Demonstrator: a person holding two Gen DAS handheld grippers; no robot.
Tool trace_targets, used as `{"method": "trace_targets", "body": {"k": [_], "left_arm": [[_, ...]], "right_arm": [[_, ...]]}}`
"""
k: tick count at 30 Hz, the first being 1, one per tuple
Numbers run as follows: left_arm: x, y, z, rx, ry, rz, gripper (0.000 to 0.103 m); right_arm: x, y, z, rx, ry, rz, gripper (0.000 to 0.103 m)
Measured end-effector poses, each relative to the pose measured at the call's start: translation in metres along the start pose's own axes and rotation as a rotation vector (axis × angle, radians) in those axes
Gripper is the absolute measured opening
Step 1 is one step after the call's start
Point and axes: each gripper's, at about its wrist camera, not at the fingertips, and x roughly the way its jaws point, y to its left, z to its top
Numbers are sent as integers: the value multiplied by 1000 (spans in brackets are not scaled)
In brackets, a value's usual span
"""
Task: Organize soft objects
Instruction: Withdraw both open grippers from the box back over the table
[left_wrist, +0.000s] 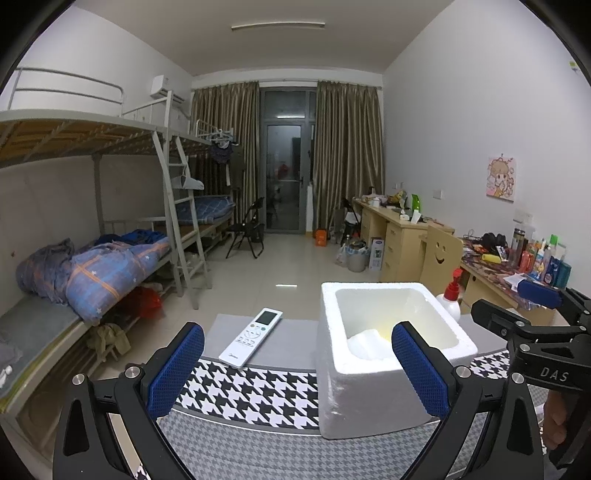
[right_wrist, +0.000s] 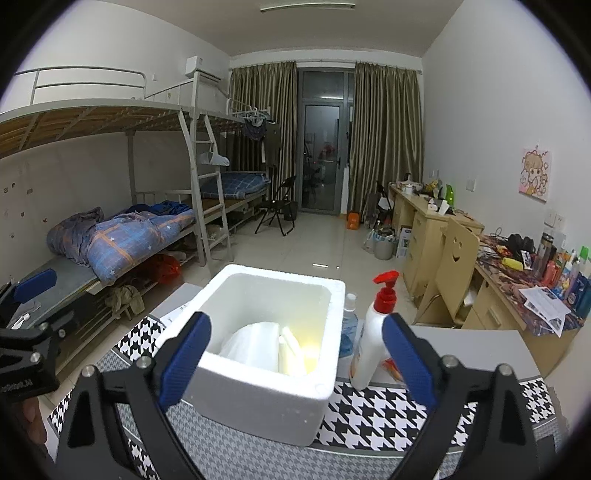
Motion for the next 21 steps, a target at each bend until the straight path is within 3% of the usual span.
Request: {"method": "trace_targets", "body": {"k": [21], "left_arm": [[-47, -22, -19, 28, -25, -61, 102]], "right_arm": [[-57, -16, -28, 22, -60, -24, 96]]}}
